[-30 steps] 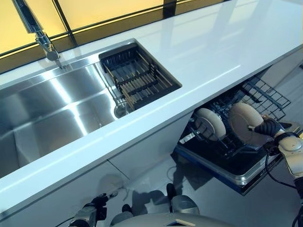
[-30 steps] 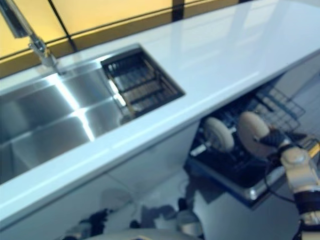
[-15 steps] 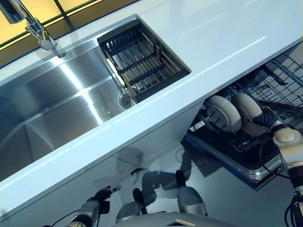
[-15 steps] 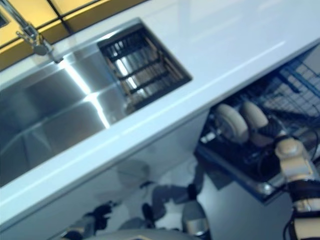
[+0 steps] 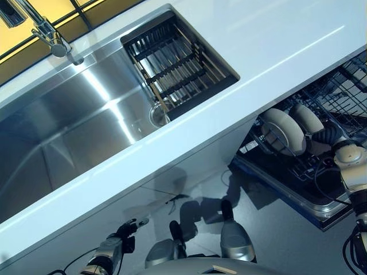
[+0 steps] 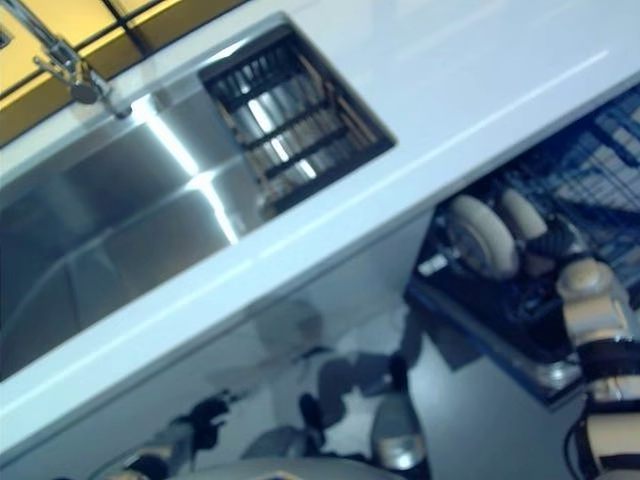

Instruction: Take plates into dishwasher

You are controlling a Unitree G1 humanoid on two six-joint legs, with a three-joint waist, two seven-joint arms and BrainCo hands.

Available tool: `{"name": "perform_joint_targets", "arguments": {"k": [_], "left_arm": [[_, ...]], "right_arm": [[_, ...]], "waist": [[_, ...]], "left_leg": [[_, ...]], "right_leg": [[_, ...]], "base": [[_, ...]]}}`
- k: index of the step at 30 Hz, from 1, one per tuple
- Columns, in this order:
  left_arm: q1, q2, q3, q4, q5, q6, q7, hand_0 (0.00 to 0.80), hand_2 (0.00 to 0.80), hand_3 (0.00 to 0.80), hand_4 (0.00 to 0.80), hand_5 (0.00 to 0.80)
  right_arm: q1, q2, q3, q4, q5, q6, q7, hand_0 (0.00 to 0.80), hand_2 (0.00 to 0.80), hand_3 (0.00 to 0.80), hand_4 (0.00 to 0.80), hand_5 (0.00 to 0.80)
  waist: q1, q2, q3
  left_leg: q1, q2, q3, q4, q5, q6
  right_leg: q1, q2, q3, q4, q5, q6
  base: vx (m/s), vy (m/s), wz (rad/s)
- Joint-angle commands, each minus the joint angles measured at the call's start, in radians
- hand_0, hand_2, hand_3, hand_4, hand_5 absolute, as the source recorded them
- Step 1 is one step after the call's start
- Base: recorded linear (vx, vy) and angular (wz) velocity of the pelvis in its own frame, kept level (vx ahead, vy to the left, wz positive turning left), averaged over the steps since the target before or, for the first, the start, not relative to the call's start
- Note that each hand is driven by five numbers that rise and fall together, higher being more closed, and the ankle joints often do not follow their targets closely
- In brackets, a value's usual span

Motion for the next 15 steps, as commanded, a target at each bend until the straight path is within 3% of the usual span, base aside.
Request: {"name": "perform_joint_targets", "arguments": {"k": [1, 2, 15], "left_arm": [[-0.048, 0.038, -0.014, 0.023, -0.028, -0.008, -0.003, 0.0, 0.0, 0.0, 0.0, 0.0], [-0.049, 0.039, -0.013, 0.023, -0.028, -0.008, -0.002, 0.0, 0.0, 0.0, 0.0, 0.0], [-0.048, 0.041, -0.003, 0.027, -0.021, -0.006, 0.009, 0.0, 0.0, 0.0, 0.0, 0.0]], "right_arm": [[-0.058, 0.035, 0.092, 0.041, 0.024, 0.011, 0.039, 0.122, 0.122, 0.122, 0.122, 0.122], [-0.055, 0.037, 0.09, 0.044, 0.029, 0.014, 0.033, 0.0, 0.0, 0.0, 0.0, 0.0], [-0.025, 0.035, 0.056, 0.027, 0.053, 0.019, 0.019, 0.0, 0.0, 0.0, 0.0, 0.0]], "waist": [[0.045, -0.096, -0.013], [0.045, -0.098, -0.014], [0.04, -0.126, -0.026]], "left_leg": [[0.013, -0.067, -0.032, 0.017, -0.057, 0.048], [0.013, -0.066, -0.032, 0.016, -0.057, 0.048], [0.028, -0.059, -0.031, 0.013, -0.061, 0.05]], "right_leg": [[-0.022, -0.03, -0.031, 0.046, -0.015, 0.026], [-0.021, -0.03, -0.031, 0.045, -0.014, 0.026], [-0.01, -0.024, -0.024, 0.043, -0.011, 0.029]], "base": [[0.004, 0.007, 0.05], [0.002, 0.004, 0.06], [0.0, 0.0, 0.01]]}}
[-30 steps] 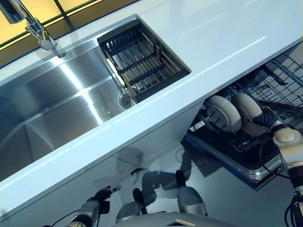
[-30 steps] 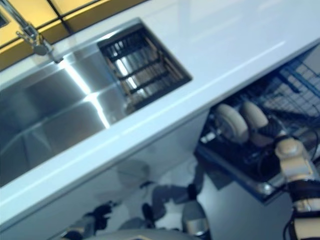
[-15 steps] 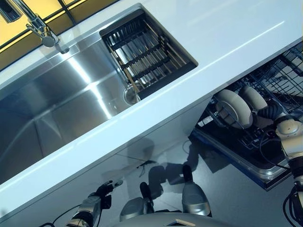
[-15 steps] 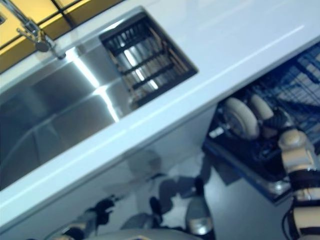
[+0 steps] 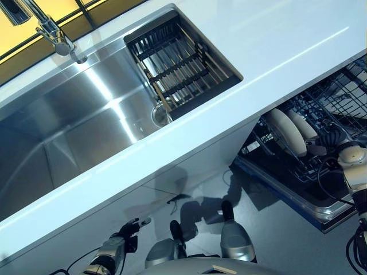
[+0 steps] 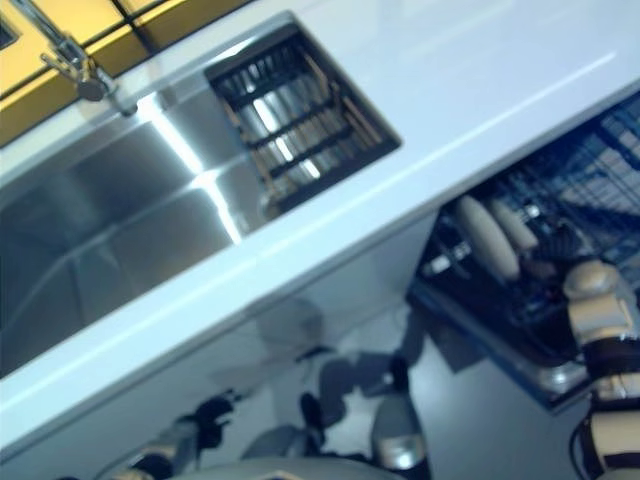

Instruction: Take plates into dishwasher

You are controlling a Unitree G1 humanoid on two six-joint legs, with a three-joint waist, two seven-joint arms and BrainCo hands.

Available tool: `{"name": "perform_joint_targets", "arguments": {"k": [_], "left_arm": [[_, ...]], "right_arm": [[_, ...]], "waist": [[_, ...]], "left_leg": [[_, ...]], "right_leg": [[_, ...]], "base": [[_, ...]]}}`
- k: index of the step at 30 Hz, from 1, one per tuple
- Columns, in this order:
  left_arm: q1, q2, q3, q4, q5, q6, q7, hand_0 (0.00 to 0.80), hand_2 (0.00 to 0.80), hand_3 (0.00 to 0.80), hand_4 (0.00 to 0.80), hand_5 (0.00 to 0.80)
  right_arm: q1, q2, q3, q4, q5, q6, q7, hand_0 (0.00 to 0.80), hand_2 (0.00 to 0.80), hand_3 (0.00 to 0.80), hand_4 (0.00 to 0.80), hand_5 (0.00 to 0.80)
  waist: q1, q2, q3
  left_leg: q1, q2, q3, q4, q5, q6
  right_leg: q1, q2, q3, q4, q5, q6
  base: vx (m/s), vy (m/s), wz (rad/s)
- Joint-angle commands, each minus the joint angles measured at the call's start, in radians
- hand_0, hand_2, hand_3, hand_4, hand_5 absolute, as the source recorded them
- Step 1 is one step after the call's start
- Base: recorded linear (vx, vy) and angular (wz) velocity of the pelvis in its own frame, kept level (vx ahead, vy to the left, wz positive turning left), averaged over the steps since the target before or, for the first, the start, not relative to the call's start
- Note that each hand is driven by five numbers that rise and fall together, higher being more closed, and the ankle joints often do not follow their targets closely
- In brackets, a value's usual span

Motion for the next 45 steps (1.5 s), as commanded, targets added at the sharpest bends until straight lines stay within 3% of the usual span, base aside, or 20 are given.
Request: {"name": "perform_joint_targets", "arguments": {"k": [1, 19, 26, 31, 45], "left_arm": [[-0.045, 0.056, 0.0, 0.029, -0.02, -0.005, 0.008, 0.0, 0.0, 0.0, 0.0, 0.0], [-0.007, 0.028, 0.083, 0.088, -0.088, 0.03, 0.023, 0.0, 0.0, 0.0, 0.0, 0.0], [0.009, 0.009, 0.11, 0.109, -0.101, 0.031, 0.044, 0.0, 0.0, 0.0, 0.0, 0.0], [0.01, 0.005, 0.125, 0.119, -0.105, 0.027, 0.052, 0.0, 0.0, 0.0, 0.0, 0.0], [0.021, 0.026, 0.147, 0.137, -0.114, -0.003, 0.06, 0.0, 0.0, 0.0, 0.0, 0.0]], "right_arm": [[-0.02, 0.051, 0.048, -0.006, 0.03, -0.029, 0.007, 0.0, 0.0, 0.0, 0.0, 0.0], [0.133, 0.097, -0.085, -0.176, 0.155, -0.005, -0.037, 0.0, 0.0, 0.0, 0.0, 0.0], [0.274, 0.181, -0.169, -0.344, 0.273, -0.031, -0.104, 0.0, 0.0, 0.0, 0.0, 0.0], [0.349, 0.229, -0.214, -0.421, 0.259, -0.051, -0.132, 0.0, 0.0, 0.0, 0.0, 0.0], [0.436, 0.226, -0.366, -0.281, 0.316, -0.028, -0.219, 0.0, 0.0, 0.0, 0.0, 0.0]], "waist": [[0.038, -0.124, -0.03], [0.017, -0.187, -0.092], [-0.003, -0.208, -0.125], [-0.018, -0.215, -0.137], [-0.051, -0.24, -0.149]], "left_leg": [[0.028, -0.055, -0.02, 0.013, -0.063, 0.048], [0.065, -0.037, 0.0, 0.004, -0.073, 0.055], [0.081, -0.039, 0.013, -0.001, -0.077, 0.067], [0.09, -0.042, 0.025, -0.002, -0.08, 0.075], [0.113, -0.054, 0.059, 0.014, -0.105, 0.104]], "right_leg": [[-0.018, -0.022, -0.012, 0.042, -0.01, 0.029], [0.02, -0.001, 0.005, 0.024, -0.01, 0.035], [0.033, 0.011, 0.027, 0.023, -0.01, 0.039], [0.037, 0.016, 0.043, 0.026, -0.008, 0.042], [0.01, 0.013, 0.079, 0.053, 0.019, 0.066]], "base": [[0.0, 0.0, 0.0], [0.006, 0.006, 0.0], [0.026, 0.025, -0.09], [-0.004, 0.022, -0.04], [-0.009, 0.05, -0.08]]}}
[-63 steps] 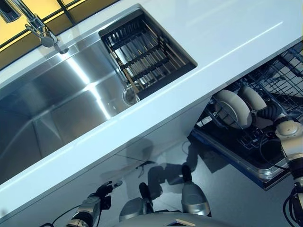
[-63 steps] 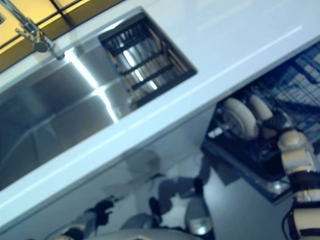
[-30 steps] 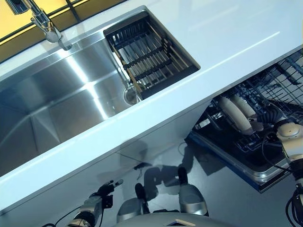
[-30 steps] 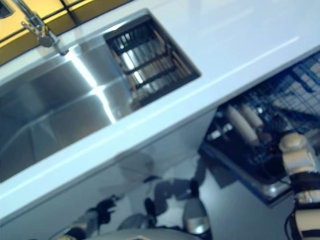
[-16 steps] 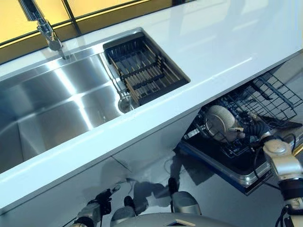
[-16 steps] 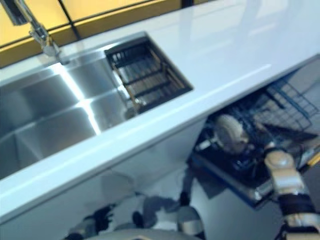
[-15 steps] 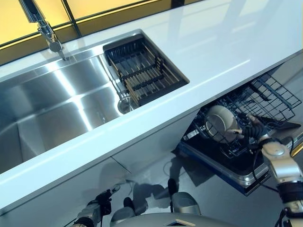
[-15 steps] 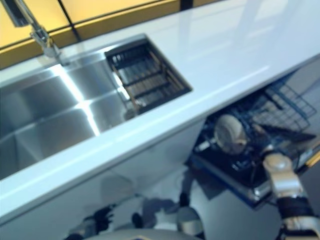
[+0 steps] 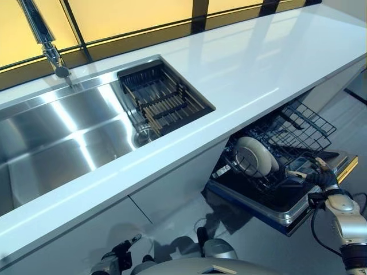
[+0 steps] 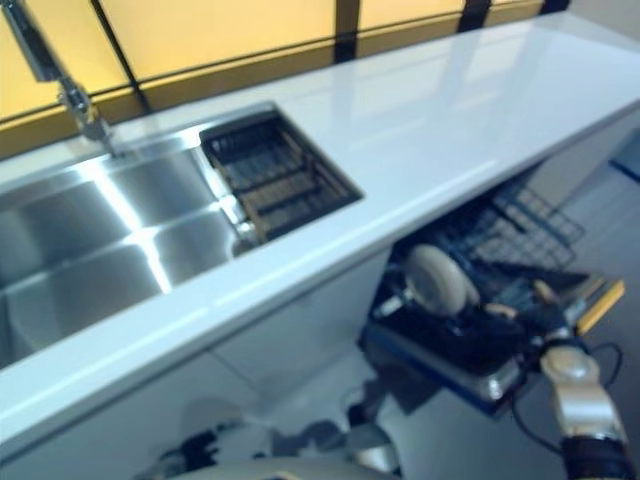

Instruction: Take plates into dishwasher

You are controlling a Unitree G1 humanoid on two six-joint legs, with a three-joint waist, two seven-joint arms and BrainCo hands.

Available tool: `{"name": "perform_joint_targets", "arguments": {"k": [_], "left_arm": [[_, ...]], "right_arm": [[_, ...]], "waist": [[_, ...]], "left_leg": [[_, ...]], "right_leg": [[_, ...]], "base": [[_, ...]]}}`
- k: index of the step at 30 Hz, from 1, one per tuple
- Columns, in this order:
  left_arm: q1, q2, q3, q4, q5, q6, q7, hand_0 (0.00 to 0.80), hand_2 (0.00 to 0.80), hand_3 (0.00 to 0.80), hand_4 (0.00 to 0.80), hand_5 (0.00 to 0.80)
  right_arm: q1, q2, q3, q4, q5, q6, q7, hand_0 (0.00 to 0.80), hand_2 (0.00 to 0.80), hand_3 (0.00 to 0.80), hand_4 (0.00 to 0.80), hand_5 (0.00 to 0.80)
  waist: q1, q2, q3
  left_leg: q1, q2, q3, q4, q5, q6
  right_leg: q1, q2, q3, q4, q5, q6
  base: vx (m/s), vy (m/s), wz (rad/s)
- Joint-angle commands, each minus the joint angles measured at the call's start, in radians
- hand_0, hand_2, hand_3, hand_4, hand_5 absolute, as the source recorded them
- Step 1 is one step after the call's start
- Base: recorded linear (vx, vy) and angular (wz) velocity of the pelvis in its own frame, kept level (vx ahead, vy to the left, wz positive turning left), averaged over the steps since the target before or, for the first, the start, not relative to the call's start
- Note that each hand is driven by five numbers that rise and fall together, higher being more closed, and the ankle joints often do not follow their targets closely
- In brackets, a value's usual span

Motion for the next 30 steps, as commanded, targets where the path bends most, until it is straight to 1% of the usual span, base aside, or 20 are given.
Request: {"name": "perform_joint_targets", "arguments": {"k": [1, 3, 4, 5, 7, 8, 10, 11, 13, 14, 15, 16, 17, 18, 20, 22, 23, 26, 28, 30], "left_arm": [[-0.049, 0.042, 0.033, 0.045, -0.021, -0.038, 0.014, 0.0, 0.0, 0.0, 0.0, 0.0], [-0.059, 0.055, 0.036, 0.039, -0.007, -0.028, 0.02, 0.0, 0.0, 0.0, 0.0, 0.0], [-0.062, 0.063, 0.037, 0.036, -0.001, -0.022, 0.027, 0.0, 0.0, 0.0, 0.0, 0.0], [-0.061, 0.071, 0.039, 0.032, 0.006, -0.016, 0.03, 0.0, 0.0, 0.0, 0.0, 0.0], [-0.064, 0.092, 0.042, 0.029, 0.008, 0.001, 0.038, 0.0, 0.0, 0.0, 0.0, 0.0], [-0.067, 0.107, 0.042, 0.026, -0.003, 0.012, 0.043, 0.0, 0.0, 0.0, 0.0, 0.0], [-0.072, 0.123, 0.049, 0.028, -0.02, 0.024, 0.044, 0.0, 0.0, 0.0, 0.0, 0.0], [-0.072, 0.128, 0.051, 0.031, -0.032, 0.025, 0.047, 0.0, 0.0, 0.0, 0.0, 0.0], [-0.064, 0.134, 0.063, 0.045, -0.048, 0.023, 0.051, 0.0, 0.0, 0.0, 0.0, 0.0], [-0.056, 0.139, 0.072, 0.053, -0.066, 0.022, 0.053, 0.0, 0.0, 0.0, 0.0, 0.0], [-0.055, 0.142, 0.075, 0.055, -0.078, 0.025, 0.057, 0.0, 0.0, 0.0, 0.0, 0.0], [-0.049, 0.145, 0.083, 0.057, -0.09, 0.028, 0.057, 0.0, 0.0, 0.0, 0.0, 0.0], [-0.047, 0.147, 0.091, 0.063, -0.093, 0.025, 0.055, 0.0, 0.0, 0.0, 0.0, 0.0], [-0.048, 0.149, 0.1, 0.067, -0.1, 0.02, 0.055, 0.0, 0.0, 0.0, 0.0, 0.0], [-0.059, 0.146, 0.107, 0.063, -0.126, 0.008, 0.069, 0.0, 0.0, 0.0, 0.0, 0.0], [-0.069, 0.139, 0.108, 0.054, -0.135, 0.004, 0.082, 0.0, 0.0, 0.0, 0.0, 0.0], [-0.073, 0.132, 0.109, 0.044, -0.14, 0.0, 0.085, 0.0, 0.0, 0.0, 0.0, 0.0], [-0.085, 0.117, 0.101, 0.03, -0.157, -0.023, 0.075, 0.0, 0.0, 0.0, 0.0, 0.0], [-0.092, 0.113, 0.094, 0.026, -0.164, -0.029, 0.073, 0.0, 0.0, 0.0, 0.0, 0.0], [-0.095, 0.105, 0.084, 0.018, -0.182, -0.039, 0.071, 0.0, 0.0, 0.0, 0.0, 0.0]], "right_arm": [[-0.071, -0.009, -0.07, 0.014, 0.028, -0.035, -0.043, 0.0, 0.0, 0.0, 0.0, 0.0], [-0.051, -0.009, -0.085, 0.036, 0.04, -0.041, -0.031, 0.0, 0.0, 0.0, 0.0, 0.0], [-0.041, -0.007, -0.091, 0.048, 0.032, -0.051, -0.034, 0.0, 0.0, 0.0, 0.0, 0.0], [-0.035, -0.005, -0.094, 0.056, 0.041, -0.062, -0.031, 0.0, 0.0, 0.0, 0.0, 0.0], [-0.033, -0.006, -0.103, 0.072, 0.084, -0.064, -0.017, 0.0, 0.0, 0.0, 0.0, 0.0], [-0.04, -0.01, -0.106, 0.096, 0.109, -0.065, -0.013, 0.0, 0.0, 0.0, 0.0, 0.0], [-0.058, -0.007, -0.095, 0.153, 0.171, -0.084, 0.0, 0.0, 0.0, 0.0, 0.0, 0.0], [-0.07, 0.001, -0.084, 0.174, 0.211, -0.1, -0.013, 0.0, 0.0, 0.0, 0.0, 0.0], [-0.1, 0.013, -0.06, 0.227, 0.242, -0.127, -0.03, 0.0, 0.0, 0.0, 0.0, 0.0], [-0.12, 0.023, -0.043, 0.251, 0.27, -0.136, -0.032, 0.0, 0.0, 0.0, 0.0, 0.0], [-0.132, 0.028, -0.036, 0.264, 0.273, -0.146, -0.04, 0.0, 0.0, 0.0, 0.0, 0.0], [-0.15, 0.036, -0.023, 0.282, 0.263, -0.171, -0.053, 0.0, 0.0, 0.0, 0.0, 0.0], [-0.162, 0.036, -0.013, 0.3, 0.278, -0.173, -0.048, 0.0, 0.0, 0.0, 0.0, 0.0], [-0.182, 0.042, 0.0, 0.322, 0.303, -0.17, -0.05, 0.0, 0.0, 0.0, 0.0, 0.0], [-0.194, 0.044, 0.003, 0.352, 0.326, -0.166, -0.032, 0.0, 0.0, 0.0, 0.0, 0.0], [-0.187, 0.045, -0.005, 0.368, 0.364, -0.159, -0.019, 0.0, 0.0, 0.0, 0.0, 0.0], [-0.18, 0.043, -0.014, 0.37, 0.39, -0.147, -0.009, 0.0, 0.0, 0.0, 0.0, 0.0], [-0.171, 0.044, -0.044, 0.403, 0.461, -0.125, 0.042, 0.0, 0.0, 0.0, 0.0, 0.0], [-0.17, 0.046, -0.05, 0.423, 0.49, -0.129, 0.062, 0.0, 0.0, 0.0, 0.0, 0.0], [-0.178, 0.053, -0.059, 0.467, 0.517, -0.144, 0.096, 0.0, 0.0, 0.0, 0.0, 0.0]], "waist": [[-0.013, -0.019, 0.036], [-0.022, -0.026, 0.045], [-0.027, -0.028, 0.05], [-0.032, -0.029, 0.056], [-0.036, -0.027, 0.062], [-0.03, -0.022, 0.061], [0.001, -0.005, 0.059], [0.02, 0.0, 0.054], [0.066, 0.003, 0.04], [0.096, -0.001, 0.036], [0.11, -0.002, 0.028], [0.125, -0.008, 0.027], [0.135, -0.01, 0.028], [0.145, -0.009, 0.034], [0.152, -0.008, 0.046], [0.153, -0.009, 0.055], [0.15, -0.008, 0.058], [0.139, 0.001, 0.065], [0.137, 0.006, 0.066], [0.138, 0.022, 0.066]], "left_leg": [[0.025, -0.055, -0.008, 0.026, -0.087, 0.106], [0.021, -0.063, -0.002, 0.047, -0.098, 0.109], [0.021, -0.062, 0.0, 0.052, -0.099, 0.106], [0.023, -0.062, -0.004, 0.051, -0.099, 0.105], [0.019, -0.055, -0.007, 0.046, -0.09, 0.109], [0.008, -0.047, -0.008, 0.043, -0.079, 0.112], [-0.024, -0.027, -0.002, 0.041, -0.052, 0.114], [-0.044, -0.019, 0.002, 0.046, -0.042, 0.114], [-0.096, -0.003, 0.022, 0.08, -0.033, 0.114], [-0.125, 0.003, 0.035, 0.118, -0.042, 0.116], [-0.145, 0.009, 0.045, 0.137, -0.042, 0.116], [-0.16, 0.014, 0.051, 0.175, -0.06, 0.119], [-0.166, 0.025, 0.059, 0.196, -0.068, 0.118], [-0.172, 0.047, 0.059, 0.222, -0.078, 0.112], [-0.194, 0.074, 0.047, 0.254, -0.079, 0.094], [-0.22, 0.087, 0.034, 0.275, -0.067, 0.075], [-0.232, 0.095, 0.036, 0.273, -0.054, 0.065], [-0.238, 0.101, 0.034, 0.246, -0.025, 0.049], [-0.237, 0.101, 0.033, 0.231, -0.013, 0.043], [-0.24, 0.1, 0.023, 0.202, 0.013, 0.026]], "right_leg": [[-0.045, 0.002, 0.017, 0.054, 0.019, 0.063], [-0.068, -0.008, 0.019, 0.053, 0.05, 0.078], [-0.084, -0.012, 0.015, 0.053, 0.067, 0.087], [-0.105, -0.012, 0.02, 0.068, 0.087, 0.095], [-0.127, -0.009, 0.026, 0.119, 0.092, 0.097], [-0.135, -0.006, 0.029, 0.169, 0.079, 0.092], [-0.112, -0.014, 0.003, 0.237, 0.04, 0.077], [-0.092, -0.026, -0.014, 0.25, 0.028, 0.069], [-0.038, -0.068, -0.051, 0.277, 0.02, 0.059], [0.007, -0.101, -0.07, 0.293, 0.025, 0.058], [0.021, -0.112, -0.079, 0.285, 0.031, 0.057], [0.027, -0.137, -0.096, 0.276, 0.035, 0.061], [0.036, -0.148, -0.121, 0.256, 0.02, 0.057], [0.041, -0.143, -0.14, 0.229, -0.034, 0.055], [0.052, -0.119, -0.152, 0.198, -0.109, 0.053], [0.065, -0.103, -0.148, 0.18, -0.13, 0.051], [0.069, -0.096, -0.144, 0.174, -0.136, 0.047], [0.076, -0.081, -0.14, 0.158, -0.149, 0.031], [0.081, -0.075, -0.143, 0.148, -0.153, 0.024], [0.084, -0.067, -0.162, 0.131, -0.152, 0.016]], "base": [[0.007, 0.062, -0.14], [0.011, 0.052, -0.12], [0.01, 0.033, -0.07], [-0.024, 0.018, -0.04], [-0.122, -0.006, -0.08], [-0.235, -0.03, -0.19], [-0.343, -0.075, -0.4], [-0.373, -0.119, -0.63], [-0.376, -0.172, -0.46], [-0.347, -0.205, -0.25], [-0.298, -0.256, -0.33], [-0.194, -0.226, -0.47], [-0.188, -0.272, -0.51], [-0.153, -0.225, -0.64], [-0.137, -0.228, -1.01], [-0.129, -0.176, -0.45], [-0.144, -0.116, 0.09], [-0.128, -0.064, 0.06], [-0.111, -0.062, 0.08], [-0.149, -0.081, 0.07]]}}
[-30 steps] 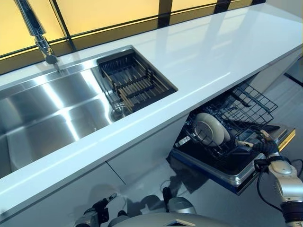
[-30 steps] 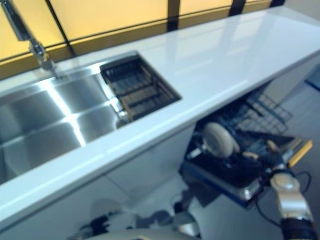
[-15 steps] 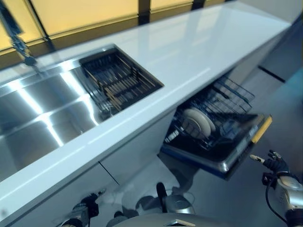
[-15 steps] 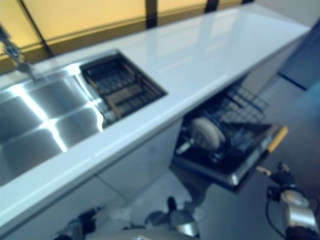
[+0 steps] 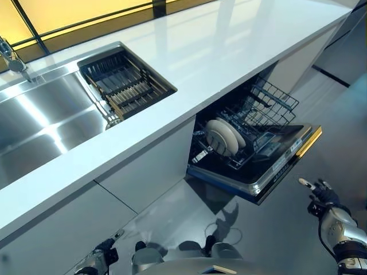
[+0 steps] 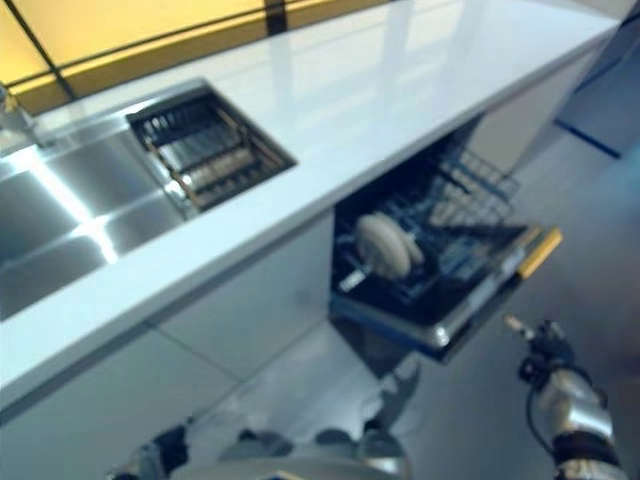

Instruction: Take plates into dishwasher

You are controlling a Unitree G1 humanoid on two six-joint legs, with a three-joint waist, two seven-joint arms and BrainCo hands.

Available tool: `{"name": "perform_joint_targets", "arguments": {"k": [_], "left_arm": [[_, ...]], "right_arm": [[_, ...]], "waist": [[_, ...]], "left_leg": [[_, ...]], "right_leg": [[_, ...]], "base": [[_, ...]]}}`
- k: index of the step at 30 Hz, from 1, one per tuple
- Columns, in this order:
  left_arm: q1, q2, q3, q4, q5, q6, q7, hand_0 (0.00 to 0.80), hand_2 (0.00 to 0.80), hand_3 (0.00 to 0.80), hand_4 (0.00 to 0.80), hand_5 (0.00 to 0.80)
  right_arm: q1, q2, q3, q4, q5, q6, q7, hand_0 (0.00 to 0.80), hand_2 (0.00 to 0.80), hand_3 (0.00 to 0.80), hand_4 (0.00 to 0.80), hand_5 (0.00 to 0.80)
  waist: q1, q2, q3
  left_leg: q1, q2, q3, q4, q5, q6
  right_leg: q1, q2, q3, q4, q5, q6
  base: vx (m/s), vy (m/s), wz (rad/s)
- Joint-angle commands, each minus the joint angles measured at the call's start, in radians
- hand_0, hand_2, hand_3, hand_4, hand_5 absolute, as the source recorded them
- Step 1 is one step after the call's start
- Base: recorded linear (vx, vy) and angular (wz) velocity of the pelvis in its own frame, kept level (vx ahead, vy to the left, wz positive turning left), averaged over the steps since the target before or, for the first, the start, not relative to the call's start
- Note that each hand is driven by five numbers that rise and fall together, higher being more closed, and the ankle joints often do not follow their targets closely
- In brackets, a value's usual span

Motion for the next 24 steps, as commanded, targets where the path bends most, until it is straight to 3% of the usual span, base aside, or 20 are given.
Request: {"name": "perform_joint_targets", "arguments": {"k": [1, 9, 10, 13, 14, 15, 18, 24], "left_arm": [[-0.045, 0.022, 0.023, -0.01, -0.046, -0.043, 0.008, 0.0, 0.0, 0.0, 0.0, 0.0], [-0.015, 0.014, 0.036, -0.003, -0.09, -0.046, -0.008, 0.0, 0.0, 0.0, 0.0, 0.0], [-0.004, 0.005, 0.045, -0.003, -0.085, -0.053, -0.012, 0.0, 0.0, 0.0, 0.0, 0.0], [-0.004, 0.001, 0.054, -0.007, -0.087, -0.05, -0.024, 0.0, 0.0, 0.0, 0.0, 0.0], [-0.004, 0.001, 0.055, -0.007, -0.087, -0.05, -0.024, 0.0, 0.0, 0.0, 0.0, 0.0], [-0.007, 0.0, 0.047, -0.03, -0.101, -0.039, -0.012, 0.0, 0.0, 0.0, 0.0, 0.0], [-0.028, 0.008, 0.029, -0.021, -0.089, -0.041, -0.003, 0.0, 0.0, 0.0, 0.0, 0.0], [-0.031, 0.01, 0.017, -0.027, -0.133, -0.078, -0.029, 0.0, 0.0, 0.0, 0.0, 0.0]], "right_arm": [[-0.07, 0.005, -0.051, 0.031, 0.066, -0.043, 0.056, 0.0, 0.0, 0.0, 0.0, 0.0], [-0.091, 0.019, -0.018, 0.099, 0.071, -0.048, 0.089, 0.0, 0.0, 0.0, 0.0, 0.0], [-0.09, 0.024, -0.017, 0.11, 0.074, -0.056, 0.091, 0.0, 0.0, 0.0, 0.0, 0.0], [-0.108, 0.033, -0.002, 0.145, 0.075, -0.074, 0.097, 0.0, 0.0, 0.0, 0.0, 0.0], [-0.109, 0.033, -0.001, 0.145, 0.075, -0.074, 0.097, 0.0, 0.0, 0.0, 0.0, 0.0], [-0.117, 0.047, 0.015, 0.151, 0.08, -0.083, 0.114, 0.0, 0.0, 0.0, 0.0, 0.0], [-0.127, 0.061, 0.014, 0.153, 0.111, -0.106, 0.131, 0.0, 0.0, 0.0, 0.0, 0.0], [-0.141, 0.041, -0.008, 0.134, 0.117, -0.123, 0.14, 0.0, 0.0, 0.0, 0.0, 0.0]], "waist": [[-0.001, -0.026, 0.03], [0.018, 0.021, 0.046], [0.026, 0.021, 0.057], [0.024, -0.002, 0.063], [0.024, -0.002, 0.061], [0.025, 0.018, 0.064], [0.023, 0.036, 0.078], [0.022, 0.064, 0.11]], "left_leg": [[-0.095, -0.033, -0.019, 0.048, 0.014, 0.054], [-0.105, 0.003, -0.056, -0.081, 0.143, -0.002], [-0.119, -0.002, -0.079, -0.065, 0.141, -0.003], [-0.106, -0.086, -0.124, 0.104, -0.005, 0.052], [-0.111, -0.086, -0.124, 0.103, -0.001, 0.052], [-0.063, -0.097, -0.155, 0.012, 0.023, 0.049], [-0.044, -0.082, -0.152, -0.069, 0.072, 0.038], [-0.08, -0.082, -0.162, -0.06, 0.086, 0.022]], "right_leg": [[0.084, -0.027, 0.002, 0.003, -0.022, -0.007], [0.1, 0.031, -0.018, -0.001, -0.055, -0.05], [0.105, 0.039, -0.009, -0.006, -0.051, -0.057], [0.069, 0.013, 0.0, 0.011, -0.038, -0.069], [0.064, 0.013, 0.001, 0.01, -0.034, -0.07], [0.039, 0.024, 0.001, 0.023, -0.024, -0.06], [0.032, 0.03, -0.019, 0.032, -0.024, -0.057], [0.015, 0.022, -0.036, 0.039, -0.04, -0.068]], "base": [[-0.082, -0.042, 0.02], [-0.062, -0.082, 0.15], [-0.117, -0.103, 0.09], [-0.151, -0.077, 0.0], [-0.126, -0.006, -0.08], [-0.091, -0.005, -0.11], [-0.065, -0.051, 0.04], [-0.067, -0.008, 0.09]]}}
